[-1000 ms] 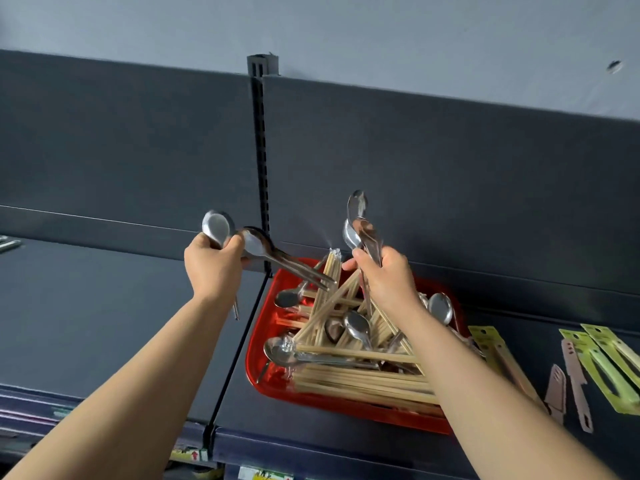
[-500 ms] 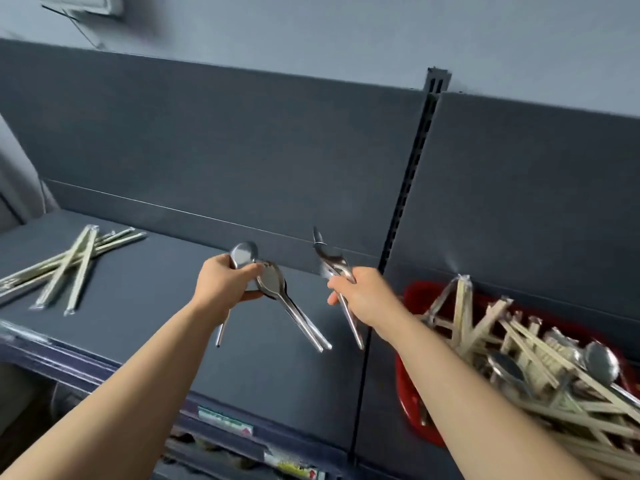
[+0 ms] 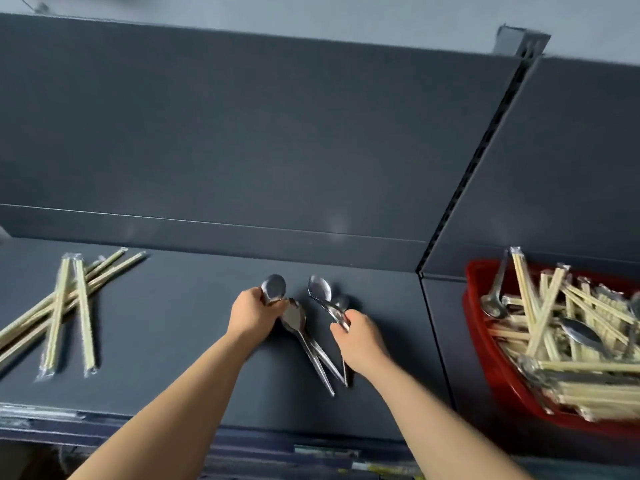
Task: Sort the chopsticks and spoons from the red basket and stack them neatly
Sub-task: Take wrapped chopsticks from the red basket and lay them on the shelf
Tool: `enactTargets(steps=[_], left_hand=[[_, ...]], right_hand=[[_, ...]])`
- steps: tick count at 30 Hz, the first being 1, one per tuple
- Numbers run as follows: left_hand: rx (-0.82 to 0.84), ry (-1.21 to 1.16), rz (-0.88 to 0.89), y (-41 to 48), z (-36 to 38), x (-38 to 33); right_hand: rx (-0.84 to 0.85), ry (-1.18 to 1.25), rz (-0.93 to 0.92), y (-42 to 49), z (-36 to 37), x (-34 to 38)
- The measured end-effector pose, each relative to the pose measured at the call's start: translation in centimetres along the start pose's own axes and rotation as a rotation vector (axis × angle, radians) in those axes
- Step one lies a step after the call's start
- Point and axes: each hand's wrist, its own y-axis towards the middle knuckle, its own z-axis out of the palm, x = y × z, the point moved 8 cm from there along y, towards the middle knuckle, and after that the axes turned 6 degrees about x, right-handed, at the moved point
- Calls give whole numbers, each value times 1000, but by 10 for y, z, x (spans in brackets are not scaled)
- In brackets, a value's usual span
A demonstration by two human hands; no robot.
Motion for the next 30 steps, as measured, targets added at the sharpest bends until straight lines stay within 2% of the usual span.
enactTargets(steps=[5,10,12,15,18,21,26,30], left_hand=[[6,46,60,12,3,-2],[67,212,184,11,10,-6],[54,312,215,9,6,-13],[-52,521,327,-4,-6,-43],[-100,591,562,-32,-7,-93],[-42,566,680,-59,13,-140],[90,460,922,-108,85,-205],[204,511,1038,-133,165,-249]], right_hand=[[-42,93,-49,-1,0,3],[-23,112,-45,-7,-6,6],[-6,69,-54,-10,-9,6],[8,-8,-86,-23,-24,11],[-66,-137,-200,-47,-58,14],[-161,-234,-237,-75,-106,1],[-387,-190,-134,-123,-203,-55],[-490,-156,1,-138,-270,-122]])
